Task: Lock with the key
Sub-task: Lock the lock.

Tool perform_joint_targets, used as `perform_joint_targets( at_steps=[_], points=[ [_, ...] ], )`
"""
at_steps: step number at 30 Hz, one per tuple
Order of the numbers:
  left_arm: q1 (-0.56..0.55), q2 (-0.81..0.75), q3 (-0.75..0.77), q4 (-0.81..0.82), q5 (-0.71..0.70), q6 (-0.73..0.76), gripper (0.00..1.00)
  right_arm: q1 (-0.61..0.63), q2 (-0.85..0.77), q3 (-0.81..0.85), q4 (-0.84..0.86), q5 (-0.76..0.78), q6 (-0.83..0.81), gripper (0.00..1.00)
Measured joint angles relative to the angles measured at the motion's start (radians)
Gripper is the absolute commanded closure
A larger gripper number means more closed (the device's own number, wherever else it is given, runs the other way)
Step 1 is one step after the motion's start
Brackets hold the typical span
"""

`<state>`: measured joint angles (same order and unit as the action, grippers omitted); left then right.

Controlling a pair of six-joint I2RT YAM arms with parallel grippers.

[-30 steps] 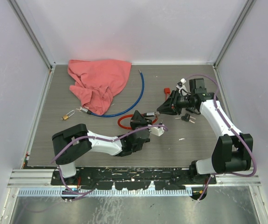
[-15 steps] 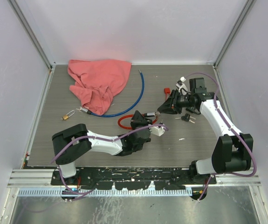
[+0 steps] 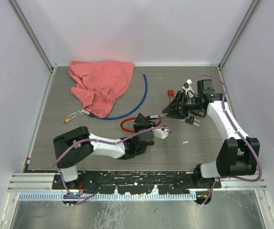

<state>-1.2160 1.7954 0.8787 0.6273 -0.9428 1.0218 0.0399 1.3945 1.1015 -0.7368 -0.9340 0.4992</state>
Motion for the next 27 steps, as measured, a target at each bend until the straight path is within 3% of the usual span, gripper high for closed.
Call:
perform_joint_targets(
  at_steps=[11,27],
  points=[
    [0.001,0.0,0.0,0.0,0.0,-0.009,1.0,0.026,0.0,0.0,-0.018,-0.006,0.01,0.54],
    [0.001,0.0,0.0,0.0,0.0,-0.012,1.0,0.064,0.018,-0.012,0.058,0.006,0.094,0.79]
  ],
)
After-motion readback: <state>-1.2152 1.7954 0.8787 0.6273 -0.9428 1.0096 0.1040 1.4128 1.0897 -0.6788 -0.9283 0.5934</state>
